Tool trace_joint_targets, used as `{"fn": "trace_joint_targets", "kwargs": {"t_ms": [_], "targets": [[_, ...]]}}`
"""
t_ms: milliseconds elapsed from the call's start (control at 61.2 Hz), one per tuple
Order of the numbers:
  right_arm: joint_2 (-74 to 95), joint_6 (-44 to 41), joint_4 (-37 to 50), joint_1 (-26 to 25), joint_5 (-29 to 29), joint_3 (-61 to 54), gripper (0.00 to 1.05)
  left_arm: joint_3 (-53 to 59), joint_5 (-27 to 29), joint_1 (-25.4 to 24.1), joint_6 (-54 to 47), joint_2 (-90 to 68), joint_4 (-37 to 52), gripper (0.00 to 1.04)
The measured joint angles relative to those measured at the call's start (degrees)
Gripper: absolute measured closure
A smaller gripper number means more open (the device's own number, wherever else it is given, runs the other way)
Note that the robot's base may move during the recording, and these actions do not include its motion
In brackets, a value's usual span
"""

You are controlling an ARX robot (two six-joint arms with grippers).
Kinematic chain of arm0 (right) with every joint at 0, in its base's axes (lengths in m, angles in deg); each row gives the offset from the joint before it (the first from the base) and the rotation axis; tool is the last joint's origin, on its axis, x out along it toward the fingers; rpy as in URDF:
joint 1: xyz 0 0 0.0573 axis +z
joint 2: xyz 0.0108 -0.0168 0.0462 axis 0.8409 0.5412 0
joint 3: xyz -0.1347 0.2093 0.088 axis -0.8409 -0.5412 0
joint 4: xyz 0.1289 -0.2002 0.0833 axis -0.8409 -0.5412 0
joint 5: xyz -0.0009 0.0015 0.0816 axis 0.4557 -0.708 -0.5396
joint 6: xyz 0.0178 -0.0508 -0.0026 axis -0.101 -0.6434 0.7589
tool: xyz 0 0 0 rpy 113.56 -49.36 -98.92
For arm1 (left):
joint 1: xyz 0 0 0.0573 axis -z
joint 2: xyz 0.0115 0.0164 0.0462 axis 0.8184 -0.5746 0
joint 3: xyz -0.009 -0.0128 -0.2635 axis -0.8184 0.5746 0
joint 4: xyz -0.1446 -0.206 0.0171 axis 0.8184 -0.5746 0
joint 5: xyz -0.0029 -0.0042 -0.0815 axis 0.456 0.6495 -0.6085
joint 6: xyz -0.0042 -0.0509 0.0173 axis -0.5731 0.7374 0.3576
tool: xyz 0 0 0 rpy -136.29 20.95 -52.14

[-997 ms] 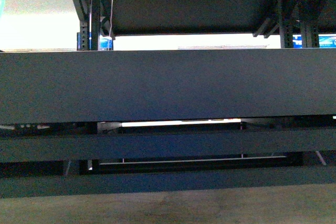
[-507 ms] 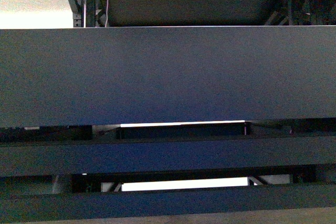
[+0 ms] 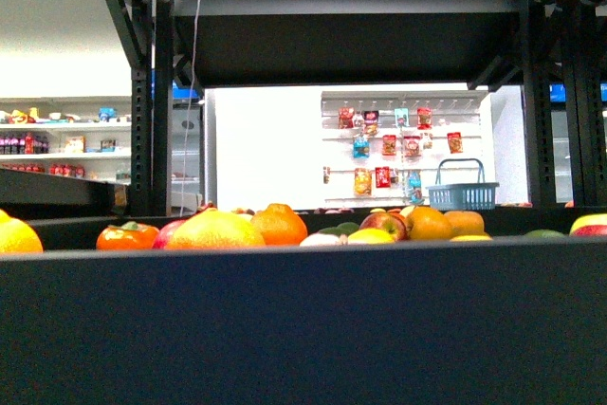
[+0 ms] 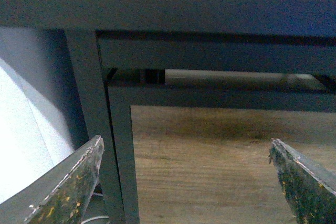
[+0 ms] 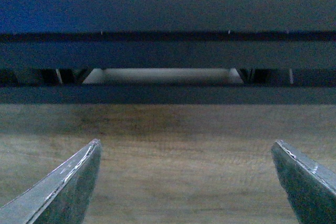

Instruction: Pick lemon from shelf

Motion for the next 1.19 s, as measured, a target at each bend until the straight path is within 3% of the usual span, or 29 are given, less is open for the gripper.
{"fn": "trace_joint_targets", "kwargs": {"t_ms": [1194], "targets": [[0.0,-0.04,-0.02,0.0,0.0,0.0,0.07,0.0,0.04,0.0,-0.04,0.02,0.02,0.08]]}}
